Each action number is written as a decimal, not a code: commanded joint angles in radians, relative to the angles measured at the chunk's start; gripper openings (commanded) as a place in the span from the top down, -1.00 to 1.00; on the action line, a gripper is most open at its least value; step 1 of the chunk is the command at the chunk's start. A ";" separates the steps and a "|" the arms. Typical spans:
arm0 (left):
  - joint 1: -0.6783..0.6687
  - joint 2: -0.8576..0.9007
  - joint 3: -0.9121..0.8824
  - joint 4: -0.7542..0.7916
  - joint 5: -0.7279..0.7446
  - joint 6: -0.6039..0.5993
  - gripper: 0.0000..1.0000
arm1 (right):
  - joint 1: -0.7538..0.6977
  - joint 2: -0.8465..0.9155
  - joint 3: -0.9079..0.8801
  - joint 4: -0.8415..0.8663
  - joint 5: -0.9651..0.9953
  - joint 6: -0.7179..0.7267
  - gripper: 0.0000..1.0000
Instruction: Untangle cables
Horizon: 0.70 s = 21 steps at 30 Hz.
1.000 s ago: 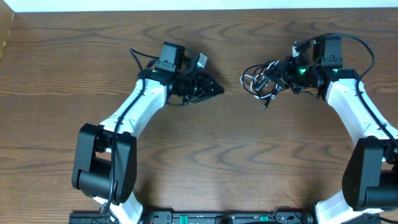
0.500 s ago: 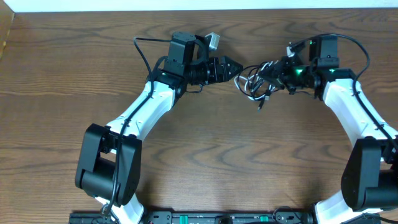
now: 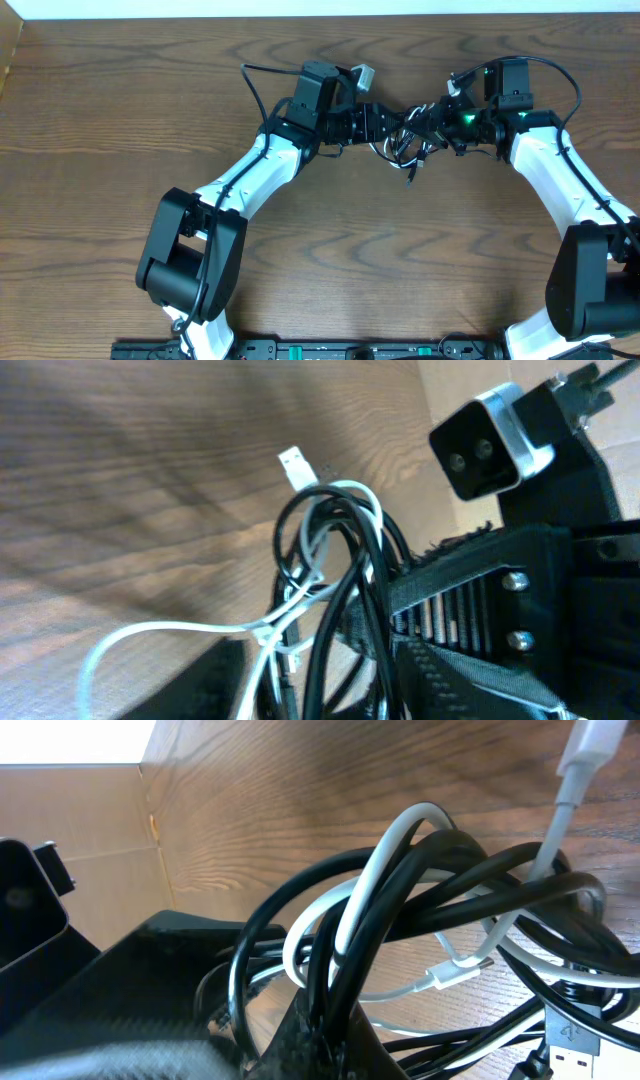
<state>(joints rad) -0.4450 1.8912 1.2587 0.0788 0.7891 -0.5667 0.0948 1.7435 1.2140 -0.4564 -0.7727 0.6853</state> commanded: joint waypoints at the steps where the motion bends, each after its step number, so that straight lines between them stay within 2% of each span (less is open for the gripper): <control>1: 0.006 0.032 0.008 -0.012 -0.028 0.005 0.20 | 0.006 -0.018 0.001 -0.005 -0.020 -0.021 0.98; 7: 0.008 0.079 0.008 -0.040 -0.027 0.004 0.46 | 0.006 -0.018 0.001 -0.009 -0.020 -0.040 0.98; 9: 0.008 0.086 0.008 -0.040 -0.027 0.004 0.60 | 0.005 -0.018 0.001 -0.008 -0.020 -0.045 0.98; 11: 0.009 0.090 0.008 -0.040 -0.027 0.004 0.85 | 0.004 -0.018 0.001 -0.008 -0.021 -0.054 0.98; 14: 0.010 0.090 0.008 -0.056 -0.028 0.006 0.85 | 0.002 -0.018 0.002 0.031 -0.080 -0.079 0.98; 17: 0.011 0.090 0.008 -0.109 -0.043 0.016 0.85 | -0.016 -0.018 0.002 0.143 -0.207 -0.079 0.98; 21: 0.014 0.090 0.008 -0.192 -0.050 0.063 0.85 | -0.071 -0.018 0.002 0.337 -0.373 0.044 0.98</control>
<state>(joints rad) -0.4366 1.9747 1.2602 -0.0753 0.7605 -0.5526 0.0692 1.7435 1.2018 -0.1905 -0.9611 0.6613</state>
